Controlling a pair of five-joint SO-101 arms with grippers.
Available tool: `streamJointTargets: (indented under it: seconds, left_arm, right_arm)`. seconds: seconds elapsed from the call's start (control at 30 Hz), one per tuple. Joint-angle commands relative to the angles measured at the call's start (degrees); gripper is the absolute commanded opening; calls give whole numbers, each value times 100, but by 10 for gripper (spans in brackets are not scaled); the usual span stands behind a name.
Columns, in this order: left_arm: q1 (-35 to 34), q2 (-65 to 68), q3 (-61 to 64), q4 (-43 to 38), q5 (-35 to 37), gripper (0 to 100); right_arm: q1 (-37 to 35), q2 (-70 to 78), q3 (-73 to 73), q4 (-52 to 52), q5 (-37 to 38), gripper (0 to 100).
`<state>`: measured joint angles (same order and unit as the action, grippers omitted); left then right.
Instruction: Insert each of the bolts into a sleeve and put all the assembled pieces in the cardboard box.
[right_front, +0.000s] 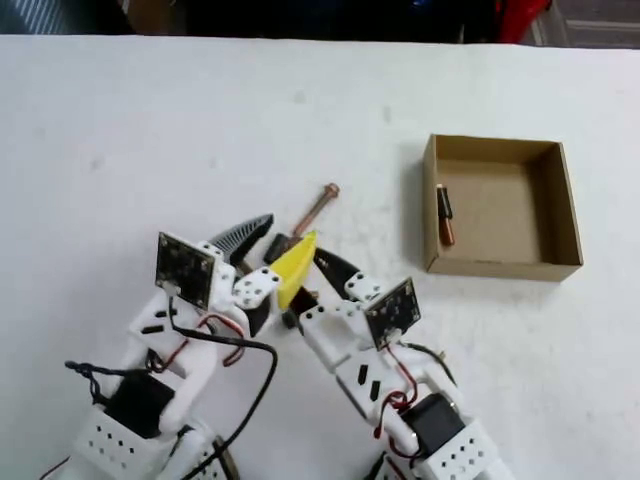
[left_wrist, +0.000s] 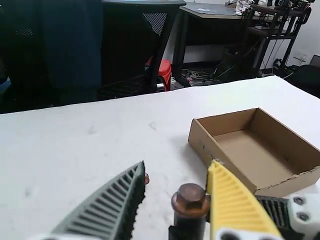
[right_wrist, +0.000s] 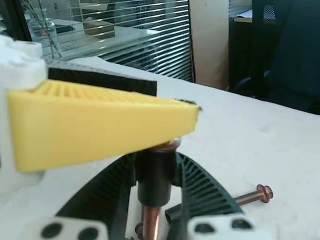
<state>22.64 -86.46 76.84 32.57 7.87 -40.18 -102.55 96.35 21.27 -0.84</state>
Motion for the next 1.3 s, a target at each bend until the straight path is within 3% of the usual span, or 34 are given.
streamJointTargets:
  seconds: [0.0, 0.3, 0.47, 0.7, 1.0, 1.17, 1.27]
  left_arm:
    - [-92, -92, -97, -9, 18, 224]
    - [-831, -101, -897, 44, -105, 217]
    - [-1455, -101, -1424, 607, -141, 22]
    - [-2018, -180, -1495, 818, -149, 38]
    - [-2044, -1851, -580, 1486, -158, 30]
    - [-2044, -1780, -62, 1495, -211, 29]
    - [-2044, -1780, 18, 1495, -607, 28]
  right_arm:
    - [48, -66, 44, -13, 35, 17]
    - [48, -66, 44, 286, 35, 17]
    - [57, -66, 44, 312, 35, 17]
    - [286, -66, 44, 312, 35, 17]
    - [453, -66, 44, 303, 35, 17]
    - [541, -66, 44, 321, 35, 17]
    - [901, -66, 26, 321, 35, 17]
